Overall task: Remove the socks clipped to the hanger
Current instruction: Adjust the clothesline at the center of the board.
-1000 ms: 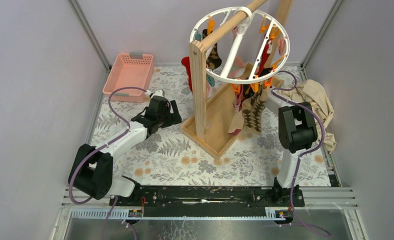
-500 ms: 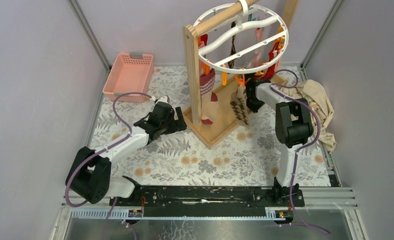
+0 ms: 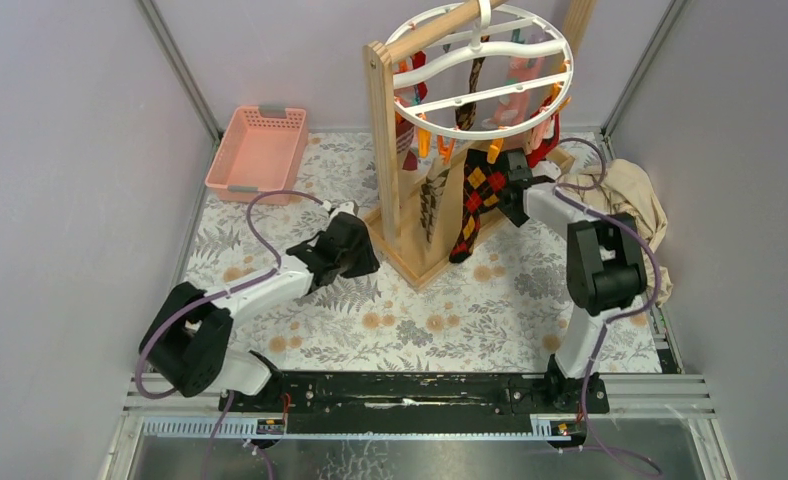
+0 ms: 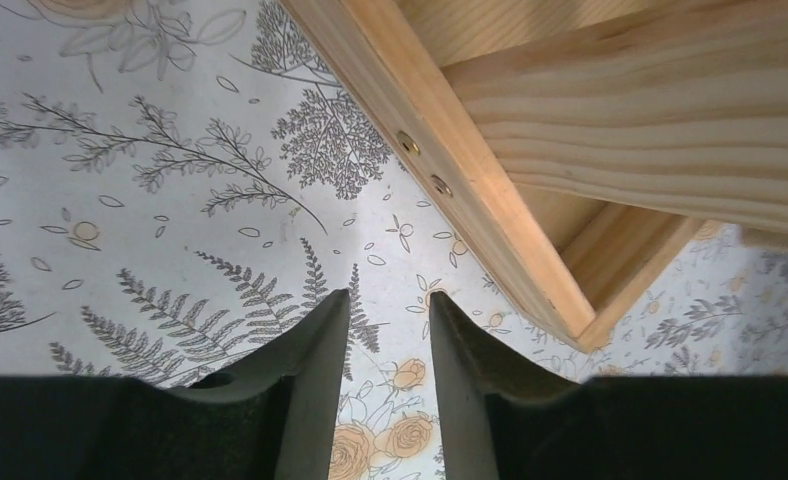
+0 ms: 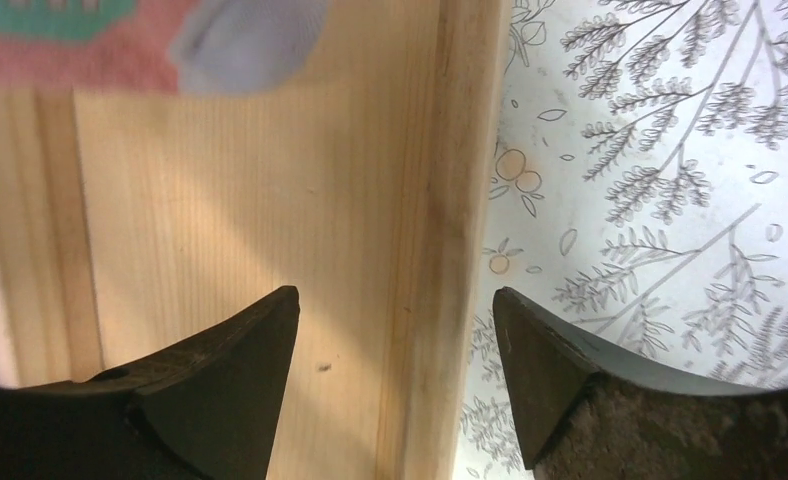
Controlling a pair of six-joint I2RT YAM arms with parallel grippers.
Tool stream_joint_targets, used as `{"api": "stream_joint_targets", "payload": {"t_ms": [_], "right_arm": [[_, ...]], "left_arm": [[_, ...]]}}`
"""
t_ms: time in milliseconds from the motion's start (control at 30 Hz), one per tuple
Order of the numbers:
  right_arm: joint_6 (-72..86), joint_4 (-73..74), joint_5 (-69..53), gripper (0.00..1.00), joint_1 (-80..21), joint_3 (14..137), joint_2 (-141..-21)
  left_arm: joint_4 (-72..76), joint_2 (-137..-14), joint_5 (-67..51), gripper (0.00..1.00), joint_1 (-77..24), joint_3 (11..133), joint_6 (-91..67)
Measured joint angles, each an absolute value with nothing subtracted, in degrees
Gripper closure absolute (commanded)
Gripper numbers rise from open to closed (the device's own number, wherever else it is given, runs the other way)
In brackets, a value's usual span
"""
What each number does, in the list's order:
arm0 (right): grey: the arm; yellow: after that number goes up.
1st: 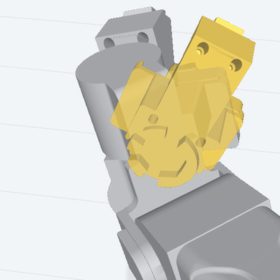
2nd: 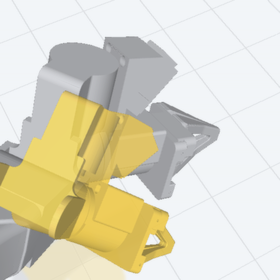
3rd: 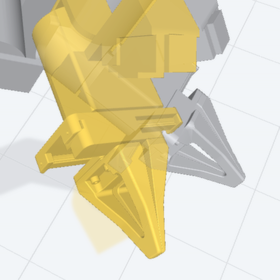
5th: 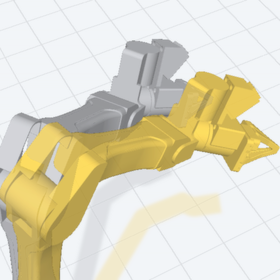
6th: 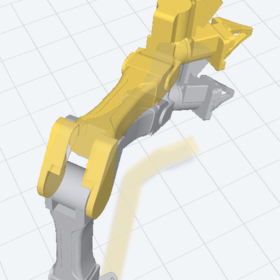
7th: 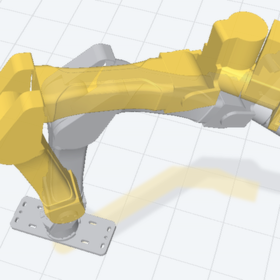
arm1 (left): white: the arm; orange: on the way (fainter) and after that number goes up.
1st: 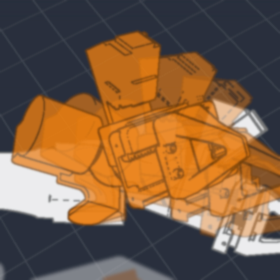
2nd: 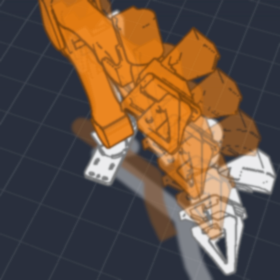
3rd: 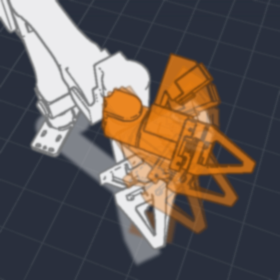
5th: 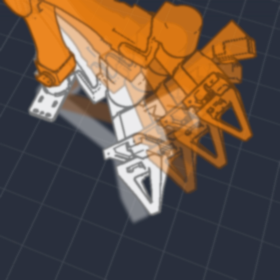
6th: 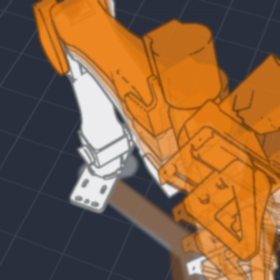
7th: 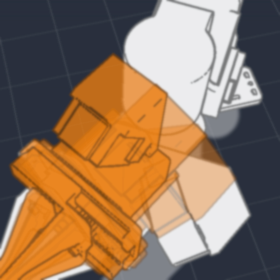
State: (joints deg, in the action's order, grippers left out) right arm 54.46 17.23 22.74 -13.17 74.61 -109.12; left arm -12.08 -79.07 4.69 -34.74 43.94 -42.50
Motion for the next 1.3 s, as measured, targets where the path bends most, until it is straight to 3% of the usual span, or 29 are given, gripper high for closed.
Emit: {"api": "stream_joint_targets", "payload": {"t_ms": [800, 1300], "right_arm": [[41.67, 17.58, 23.46, 0.23, -13.06, 54.26, -80.36], [39.18, 17.28, 22.44, 0.24, -11.97, 52.27, -81.19]], "left_arm": [[-14.48, -106.48, 11.60, 0.62, -35.00, 64.62, -42.46], [-15.84, -116.05, 13.17, 0.57, -25.15, 80.05, -39.92]]}}
